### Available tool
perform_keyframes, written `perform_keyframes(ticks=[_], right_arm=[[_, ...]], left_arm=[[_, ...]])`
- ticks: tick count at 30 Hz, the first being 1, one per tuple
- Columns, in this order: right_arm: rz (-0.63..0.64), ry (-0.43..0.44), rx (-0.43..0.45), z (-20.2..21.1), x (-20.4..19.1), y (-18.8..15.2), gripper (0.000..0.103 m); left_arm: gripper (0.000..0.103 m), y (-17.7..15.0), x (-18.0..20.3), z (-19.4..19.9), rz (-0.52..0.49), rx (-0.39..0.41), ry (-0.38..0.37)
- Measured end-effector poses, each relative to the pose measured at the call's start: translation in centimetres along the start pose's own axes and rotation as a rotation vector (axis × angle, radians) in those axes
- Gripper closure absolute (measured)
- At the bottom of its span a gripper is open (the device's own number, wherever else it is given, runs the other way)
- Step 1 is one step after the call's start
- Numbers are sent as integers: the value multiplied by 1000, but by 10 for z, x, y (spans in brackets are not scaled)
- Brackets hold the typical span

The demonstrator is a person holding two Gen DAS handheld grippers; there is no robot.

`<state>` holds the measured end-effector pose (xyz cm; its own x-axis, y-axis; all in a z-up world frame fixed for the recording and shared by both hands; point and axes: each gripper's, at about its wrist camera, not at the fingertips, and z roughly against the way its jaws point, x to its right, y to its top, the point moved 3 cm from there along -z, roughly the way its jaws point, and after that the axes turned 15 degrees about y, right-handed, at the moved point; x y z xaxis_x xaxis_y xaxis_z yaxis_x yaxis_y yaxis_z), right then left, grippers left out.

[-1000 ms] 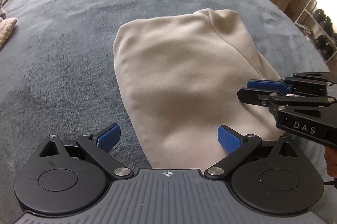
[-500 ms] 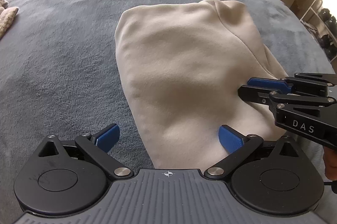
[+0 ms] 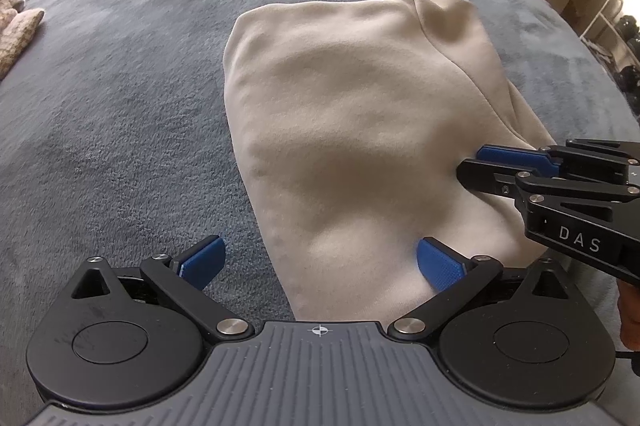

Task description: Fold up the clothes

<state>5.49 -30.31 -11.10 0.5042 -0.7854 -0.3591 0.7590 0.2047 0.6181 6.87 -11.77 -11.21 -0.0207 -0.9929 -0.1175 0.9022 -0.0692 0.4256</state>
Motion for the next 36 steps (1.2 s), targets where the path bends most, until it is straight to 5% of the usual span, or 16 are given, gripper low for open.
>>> perform_keyframes(ticks=[36], right_arm=[[-3, -6, -3, -3, -4, -1, 78]], left_arm=[[0, -1, 3, 1, -2, -14, 30]])
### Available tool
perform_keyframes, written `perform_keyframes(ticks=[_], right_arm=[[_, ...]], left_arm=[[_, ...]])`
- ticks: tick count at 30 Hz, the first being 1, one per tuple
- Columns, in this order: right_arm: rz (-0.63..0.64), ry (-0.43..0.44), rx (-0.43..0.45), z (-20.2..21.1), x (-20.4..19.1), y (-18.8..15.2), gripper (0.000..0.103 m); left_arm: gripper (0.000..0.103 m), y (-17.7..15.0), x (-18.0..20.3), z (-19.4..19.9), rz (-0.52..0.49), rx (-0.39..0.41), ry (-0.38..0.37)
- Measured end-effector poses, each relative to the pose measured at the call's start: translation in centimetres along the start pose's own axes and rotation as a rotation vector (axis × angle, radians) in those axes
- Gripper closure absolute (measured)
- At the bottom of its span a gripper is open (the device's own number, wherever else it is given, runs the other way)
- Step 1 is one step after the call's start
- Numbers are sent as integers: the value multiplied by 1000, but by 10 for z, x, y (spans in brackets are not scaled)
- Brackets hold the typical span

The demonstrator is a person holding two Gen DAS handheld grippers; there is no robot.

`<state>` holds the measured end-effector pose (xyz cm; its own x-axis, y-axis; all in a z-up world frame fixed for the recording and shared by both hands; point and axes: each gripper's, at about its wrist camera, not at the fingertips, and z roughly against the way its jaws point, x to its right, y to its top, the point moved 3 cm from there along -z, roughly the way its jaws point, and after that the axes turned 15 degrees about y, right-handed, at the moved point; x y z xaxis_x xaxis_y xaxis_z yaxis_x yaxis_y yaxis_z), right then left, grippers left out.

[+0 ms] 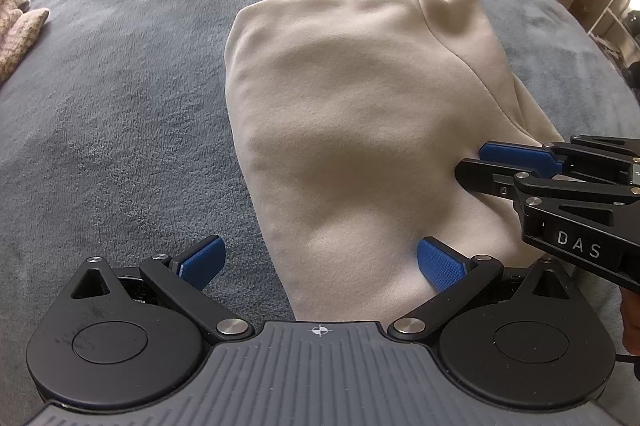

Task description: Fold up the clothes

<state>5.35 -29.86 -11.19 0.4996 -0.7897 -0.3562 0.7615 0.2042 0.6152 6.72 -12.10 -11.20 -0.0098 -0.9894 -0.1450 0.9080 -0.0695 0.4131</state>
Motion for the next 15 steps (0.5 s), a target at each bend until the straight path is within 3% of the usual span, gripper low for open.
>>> perform_keyframes(ticks=[15], right_arm=[[-9, 7, 10, -1, 3, 0, 78]], left_arm=[[0, 2, 2, 3, -4, 6, 16]])
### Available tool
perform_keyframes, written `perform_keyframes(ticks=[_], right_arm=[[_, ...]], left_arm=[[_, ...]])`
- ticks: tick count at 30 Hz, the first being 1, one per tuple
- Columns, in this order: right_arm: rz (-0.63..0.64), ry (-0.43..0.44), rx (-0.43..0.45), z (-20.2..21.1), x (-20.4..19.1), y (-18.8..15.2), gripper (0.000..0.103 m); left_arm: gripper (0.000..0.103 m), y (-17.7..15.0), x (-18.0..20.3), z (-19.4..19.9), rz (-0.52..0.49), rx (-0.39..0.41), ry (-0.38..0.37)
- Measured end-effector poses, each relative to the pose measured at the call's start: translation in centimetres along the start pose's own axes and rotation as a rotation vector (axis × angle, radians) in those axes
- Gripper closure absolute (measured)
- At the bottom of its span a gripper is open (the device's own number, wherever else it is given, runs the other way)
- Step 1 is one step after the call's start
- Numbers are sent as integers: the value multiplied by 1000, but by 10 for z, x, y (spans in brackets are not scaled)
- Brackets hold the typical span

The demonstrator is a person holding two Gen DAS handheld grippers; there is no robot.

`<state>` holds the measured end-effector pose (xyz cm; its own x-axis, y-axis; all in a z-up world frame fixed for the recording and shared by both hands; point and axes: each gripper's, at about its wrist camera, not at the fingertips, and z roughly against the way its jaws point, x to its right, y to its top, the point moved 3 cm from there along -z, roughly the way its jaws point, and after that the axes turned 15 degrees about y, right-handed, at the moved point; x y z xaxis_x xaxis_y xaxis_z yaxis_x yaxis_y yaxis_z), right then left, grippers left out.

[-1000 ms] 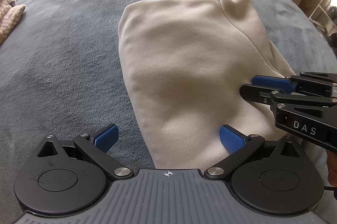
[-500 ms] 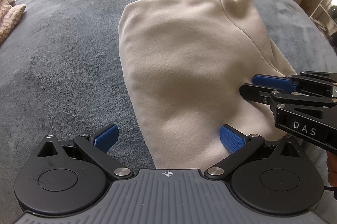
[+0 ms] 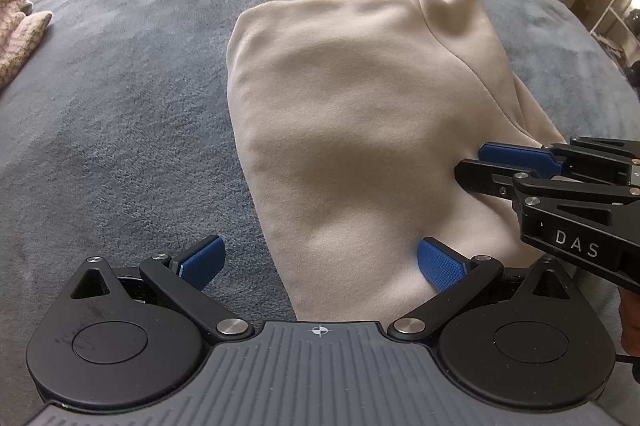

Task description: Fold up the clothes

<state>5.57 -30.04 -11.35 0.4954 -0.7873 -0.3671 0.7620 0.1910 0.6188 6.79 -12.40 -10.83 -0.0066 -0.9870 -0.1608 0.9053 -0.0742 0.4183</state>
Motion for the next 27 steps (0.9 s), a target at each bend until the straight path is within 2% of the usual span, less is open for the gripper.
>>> perform_keyframes(ticks=[7, 13, 18, 19, 21, 23, 27], right_arm=[[-10, 5, 8, 0, 1, 0, 78], [-19, 9, 28, 6, 1, 5, 79], [24, 53, 102, 17, -4, 18, 79], [26, 55, 92, 14, -3, 18, 79], [13, 32, 19, 1, 5, 15, 80], [-12, 24, -7, -5, 10, 17, 80], [24, 70, 46, -6, 1, 39, 80]], left_arm=[[0, 7, -6, 9, 34, 44, 29], [0, 9, -8, -1, 72, -8, 41], [0, 9, -6, -1, 65, -13, 44], [0, 9, -5, -1, 66, -18, 43], [0, 10, -5, -3, 68, -30, 41], [0, 10, -4, -4, 72, -39, 36], [0, 8, -4, -5, 74, -45, 28]])
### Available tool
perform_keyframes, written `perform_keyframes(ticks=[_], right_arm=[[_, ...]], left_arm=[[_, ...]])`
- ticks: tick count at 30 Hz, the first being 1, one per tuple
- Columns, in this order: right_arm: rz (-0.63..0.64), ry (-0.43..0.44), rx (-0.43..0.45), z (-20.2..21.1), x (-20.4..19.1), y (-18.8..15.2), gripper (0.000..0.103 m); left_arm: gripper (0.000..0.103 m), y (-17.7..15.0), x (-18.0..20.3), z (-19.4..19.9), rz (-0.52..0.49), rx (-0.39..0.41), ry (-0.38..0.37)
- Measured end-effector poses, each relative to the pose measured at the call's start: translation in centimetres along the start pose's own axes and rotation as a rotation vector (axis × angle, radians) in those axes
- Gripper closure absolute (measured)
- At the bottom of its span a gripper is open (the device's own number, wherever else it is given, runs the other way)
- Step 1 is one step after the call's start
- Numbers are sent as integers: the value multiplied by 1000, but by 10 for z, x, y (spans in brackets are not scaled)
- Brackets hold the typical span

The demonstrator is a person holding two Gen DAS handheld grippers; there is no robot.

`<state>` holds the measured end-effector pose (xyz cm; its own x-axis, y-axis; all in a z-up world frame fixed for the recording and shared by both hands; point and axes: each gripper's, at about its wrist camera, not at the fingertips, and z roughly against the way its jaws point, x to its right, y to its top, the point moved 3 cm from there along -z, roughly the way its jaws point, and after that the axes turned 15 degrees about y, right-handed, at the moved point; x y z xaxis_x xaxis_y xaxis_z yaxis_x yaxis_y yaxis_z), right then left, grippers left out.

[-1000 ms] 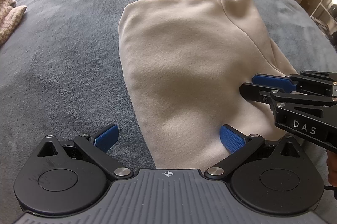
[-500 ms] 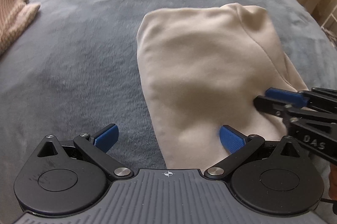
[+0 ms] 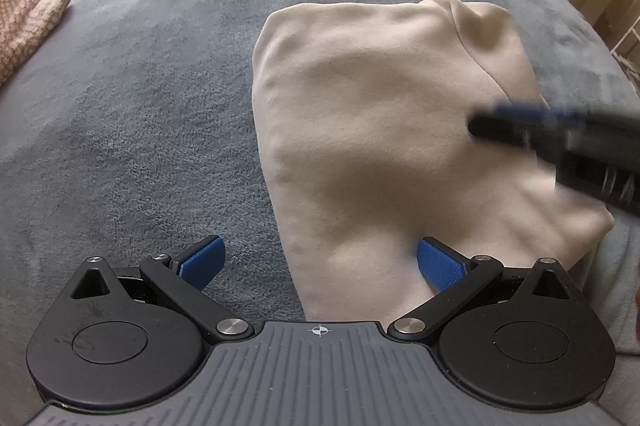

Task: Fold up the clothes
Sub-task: 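Grasp the hoodie bundle edge with the right gripper and lift it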

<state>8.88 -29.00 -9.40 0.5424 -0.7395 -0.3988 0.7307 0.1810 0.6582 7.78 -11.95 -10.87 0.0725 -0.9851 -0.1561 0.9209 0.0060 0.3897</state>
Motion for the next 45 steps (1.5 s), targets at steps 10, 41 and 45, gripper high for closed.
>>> perform_keyframes(ticks=[10, 41, 45], right_arm=[[22, -3, -3, -26, -2, 23, 79], [-662, 191, 267, 84, 165, -38, 26], [-785, 281, 203, 75, 194, -64, 25]], left_arm=[[0, -2, -4, -2, 4, -21, -25], [0, 9, -52, -24, 220, -16, -415], [0, 6, -38, -29, 179, -75, -485]])
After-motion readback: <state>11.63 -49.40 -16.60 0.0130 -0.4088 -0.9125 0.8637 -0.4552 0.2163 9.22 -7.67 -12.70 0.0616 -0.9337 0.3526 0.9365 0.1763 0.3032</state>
